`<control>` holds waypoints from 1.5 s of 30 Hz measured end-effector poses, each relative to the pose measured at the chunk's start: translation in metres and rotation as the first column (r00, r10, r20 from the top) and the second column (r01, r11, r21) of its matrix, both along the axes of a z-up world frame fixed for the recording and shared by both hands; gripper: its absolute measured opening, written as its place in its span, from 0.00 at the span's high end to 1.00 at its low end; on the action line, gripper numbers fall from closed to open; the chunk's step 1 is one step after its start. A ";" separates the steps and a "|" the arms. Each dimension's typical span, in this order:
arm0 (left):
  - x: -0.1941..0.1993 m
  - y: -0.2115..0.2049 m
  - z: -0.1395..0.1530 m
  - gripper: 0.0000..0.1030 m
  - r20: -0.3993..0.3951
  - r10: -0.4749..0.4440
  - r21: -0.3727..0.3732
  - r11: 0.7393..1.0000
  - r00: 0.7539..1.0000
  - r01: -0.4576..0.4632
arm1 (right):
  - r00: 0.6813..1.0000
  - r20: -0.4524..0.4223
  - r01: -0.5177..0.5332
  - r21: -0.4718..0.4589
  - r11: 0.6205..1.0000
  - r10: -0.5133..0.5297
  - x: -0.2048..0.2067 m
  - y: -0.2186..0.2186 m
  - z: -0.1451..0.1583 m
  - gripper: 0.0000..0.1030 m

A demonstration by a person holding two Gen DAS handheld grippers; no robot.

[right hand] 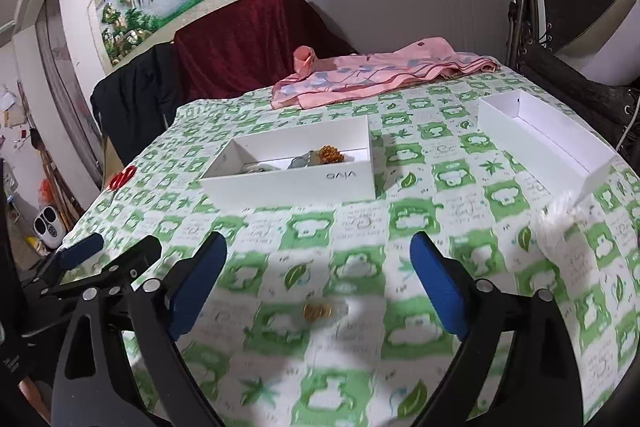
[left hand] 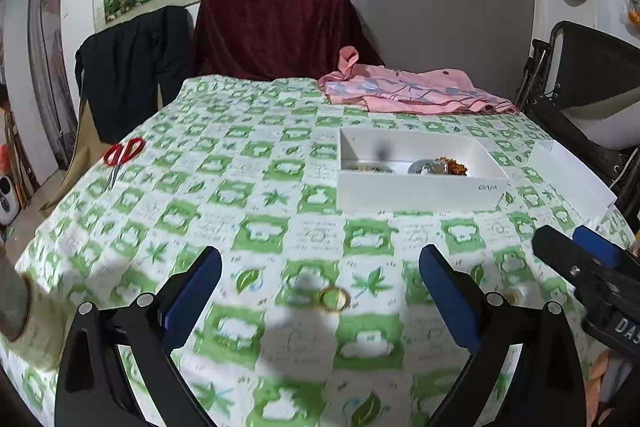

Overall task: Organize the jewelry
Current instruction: 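Move both open grippers back over the gold ring and heart pendant, then grasp the gold ring with the left gripper while the right grasps the gold heart pendant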

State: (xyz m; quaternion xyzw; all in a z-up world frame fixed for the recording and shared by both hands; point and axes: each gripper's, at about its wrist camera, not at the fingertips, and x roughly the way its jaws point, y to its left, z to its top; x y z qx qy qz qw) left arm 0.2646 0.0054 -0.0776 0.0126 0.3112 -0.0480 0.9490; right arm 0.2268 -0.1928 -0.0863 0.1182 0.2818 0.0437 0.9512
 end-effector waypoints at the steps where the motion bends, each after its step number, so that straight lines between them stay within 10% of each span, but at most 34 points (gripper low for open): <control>1: -0.003 0.003 -0.002 0.06 -0.010 0.002 -0.010 1.000 1.000 -0.002 | 1.000 0.003 -0.003 0.002 1.000 0.003 -0.005 0.001 0.000 0.10; 15: -0.021 0.052 -0.034 0.06 -0.247 0.011 -0.120 0.992 0.969 -0.042 | 0.992 -0.090 -0.090 -0.031 0.995 0.087 -0.042 -0.005 -0.020 0.15; 25: -0.016 0.055 -0.039 0.05 -0.267 -0.007 -0.123 0.992 0.964 -0.026 | 0.959 -0.189 -0.239 -0.138 0.961 0.212 -0.031 0.026 -0.033 0.50; 45: -0.011 0.044 -0.042 0.05 -0.276 -0.025 -0.056 0.998 0.961 0.010 | 0.937 -0.254 -0.265 -0.080 0.961 0.238 0.009 0.019 -0.038 0.67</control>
